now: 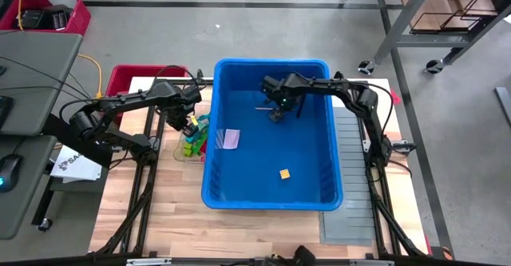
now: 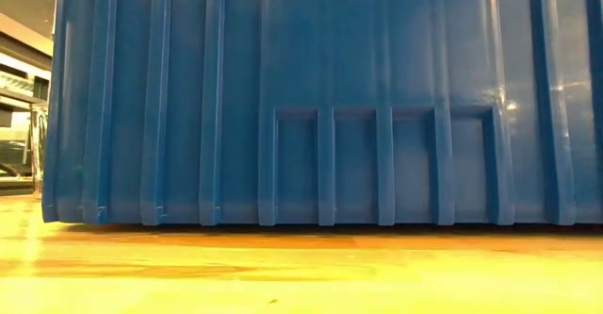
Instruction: Sort blocks
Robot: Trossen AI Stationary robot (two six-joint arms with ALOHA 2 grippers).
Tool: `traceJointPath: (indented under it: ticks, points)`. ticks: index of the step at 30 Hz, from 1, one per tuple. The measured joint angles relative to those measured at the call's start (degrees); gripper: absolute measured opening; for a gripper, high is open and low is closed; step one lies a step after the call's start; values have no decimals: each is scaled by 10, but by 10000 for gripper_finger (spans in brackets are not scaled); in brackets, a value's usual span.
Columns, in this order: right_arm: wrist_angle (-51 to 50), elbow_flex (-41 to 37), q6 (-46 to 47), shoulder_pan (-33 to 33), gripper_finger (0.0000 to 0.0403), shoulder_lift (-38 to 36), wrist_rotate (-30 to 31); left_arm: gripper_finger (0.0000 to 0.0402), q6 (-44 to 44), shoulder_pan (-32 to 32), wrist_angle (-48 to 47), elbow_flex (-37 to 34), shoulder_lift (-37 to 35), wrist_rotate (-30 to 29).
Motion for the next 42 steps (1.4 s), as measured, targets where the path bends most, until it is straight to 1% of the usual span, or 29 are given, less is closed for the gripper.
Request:
traceJointPath:
  ticks: [4, 8, 12, 16, 18, 20, 22, 23, 26, 28, 31, 34, 36, 38, 39, 41, 42]
  points:
    - [27, -18, -21, -13, 287, -1, -22, 0, -13, 0, -1, 0, 0, 0]
    - [35, -40, -18, -29, 287, -1, -50, 0, -14, 0, -1, 0, 0, 1]
    - [39, -55, -23, -43, 287, 11, -121, 0, -15, 0, -1, 0, 0, 1]
    - [33, -57, -55, -39, 287, 15, -142, 0, -24, 0, -2, 0, 0, 1]
    - [27, -57, -69, -32, 287, 15, -146, 0, -26, 0, -2, 0, 0, 1]
    - [7, -54, -87, -25, 287, 15, -161, 0, -28, 0, -3, 0, 0, 2]
    - [-40, -54, -97, -10, 283, 16, -193, 0, -30, 0, -4, 0, 0, 1]
    - [-53, -55, -101, -2, 278, 16, -196, 0, -30, 0, -4, 0, 0, 1]
    - [-75, -55, -110, 22, 250, 17, -187, 0, -30, 0, -4, 0, 0, 1]
    - [-84, -55, -105, 45, 228, 18, -156, 0, -30, 0, -4, 0, 0, 1]
    - [-86, -56, -65, 78, 202, 18, -145, 0, -30, 0, -4, 0, 0, 1]
    - [-79, -56, -27, 115, 189, 18, -129, 0, -30, 0, -4, 0, 0, 1]
    - [-73, -56, 2, 138, 174, 17, -100, 0, -29, 0, -3, 0, 0, 1]
    - [-73, -56, 24, 157, 137, 17, -82, 0, -23, 0, -3, 0, 0, 1]
    - [-72, -56, 30, 166, 109, 17, -75, 0, -21, -1, -3, 0, 0, 0]
    - [-70, -56, 37, 184, 39, 16, -58, 0, -20, -1, -3, 0, 0, 0]
    - [-70, -56, 39, 191, 21, 14, -48, 0, -18, -1, -3, 0, 0, 0]
